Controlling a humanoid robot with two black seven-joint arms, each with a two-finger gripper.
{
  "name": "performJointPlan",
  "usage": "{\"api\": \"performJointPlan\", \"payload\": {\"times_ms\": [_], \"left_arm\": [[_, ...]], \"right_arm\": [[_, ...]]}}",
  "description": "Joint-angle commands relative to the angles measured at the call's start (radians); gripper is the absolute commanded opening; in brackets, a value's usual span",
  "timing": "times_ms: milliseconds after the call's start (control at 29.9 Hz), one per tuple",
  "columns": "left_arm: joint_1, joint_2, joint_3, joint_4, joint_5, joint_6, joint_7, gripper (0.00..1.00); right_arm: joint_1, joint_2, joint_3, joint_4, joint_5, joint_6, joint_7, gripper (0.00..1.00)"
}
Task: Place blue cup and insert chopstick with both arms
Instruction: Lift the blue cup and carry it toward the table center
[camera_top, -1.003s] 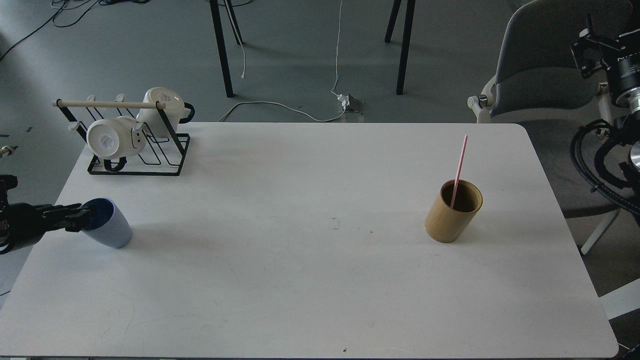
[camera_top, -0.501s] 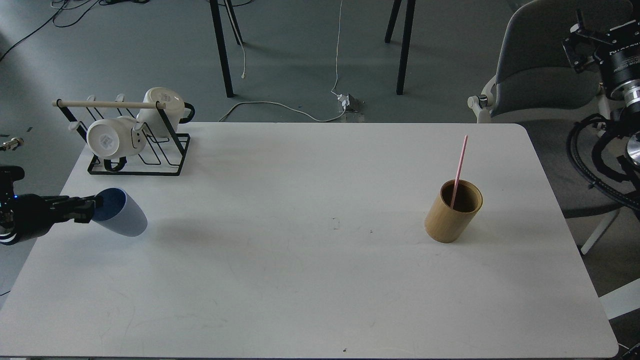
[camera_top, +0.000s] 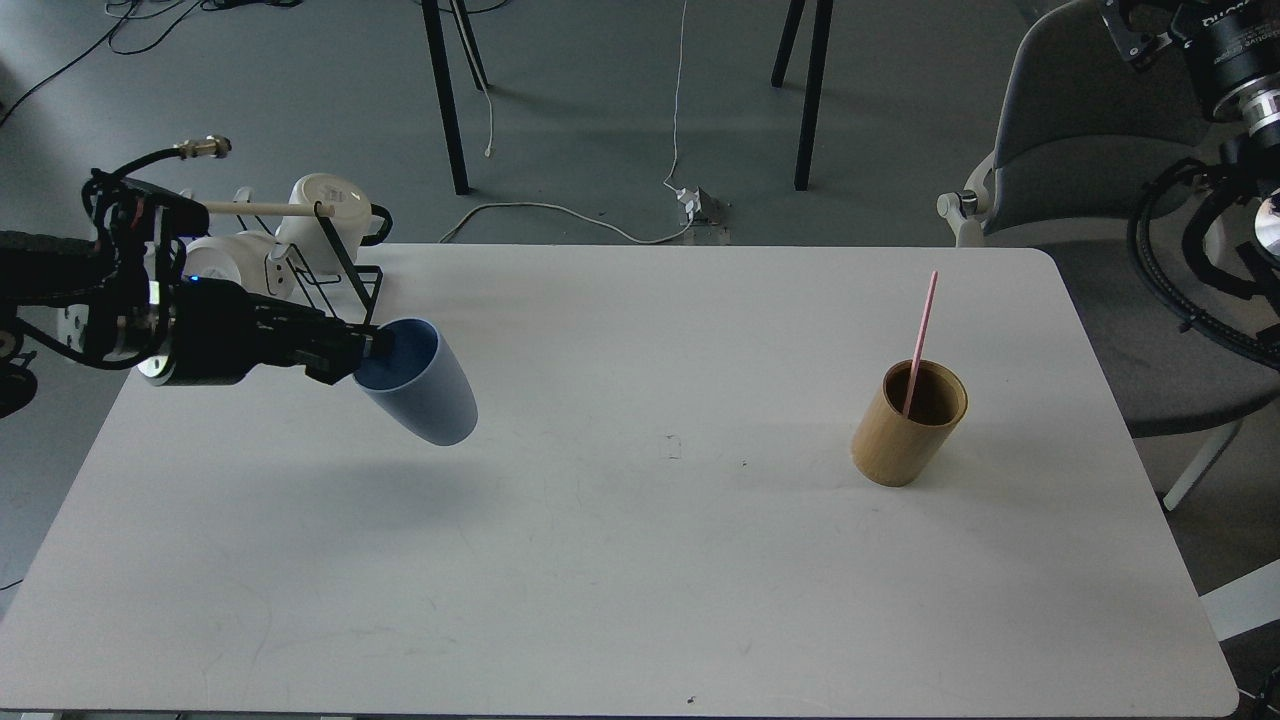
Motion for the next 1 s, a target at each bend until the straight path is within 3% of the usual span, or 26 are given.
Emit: {"api": "performJointPlan", "payload": {"times_ms": [0, 67, 134, 301, 735, 969], "left_arm": [[-0.081, -0.207, 0.004, -0.028, 0.018, -0.011, 0.109, 0.0], [-0.089, -0.278, 0.007, 0.015, 0.058, -0.011, 0.158, 0.0], [-0.083, -0.315, 0.007, 0.064, 0.114, -0.011, 0.179, 0.0], [-0.084, -0.425, 0.007, 0.106, 0.232, -0.011, 0.187, 0.0], [-0.075, -0.751, 0.13, 0.365, 0.395, -0.011, 0.184, 0.0], [-0.056, -0.788, 0.128, 0.44, 0.395, -0.011, 0.173, 0.02]], "right_arm": [[0.013, -0.001, 0.0, 0.013, 0.0, -0.026, 0.0, 1.0], [0.014, -0.001, 0.0, 0.016, 0.0, -0.032, 0.0, 1.0], [0.014, -0.004, 0.0, 0.02, 0.0, -0.034, 0.0, 1.0], [0.014, -0.009, 0.002, 0.02, 0.0, -0.034, 0.0, 1.0], [0.013, -0.009, 0.0, 0.018, 0.0, -0.048, 0.002, 1.0], [0.011, -0.011, -0.003, 0.016, 0.0, -0.048, 0.002, 1.0]]}}
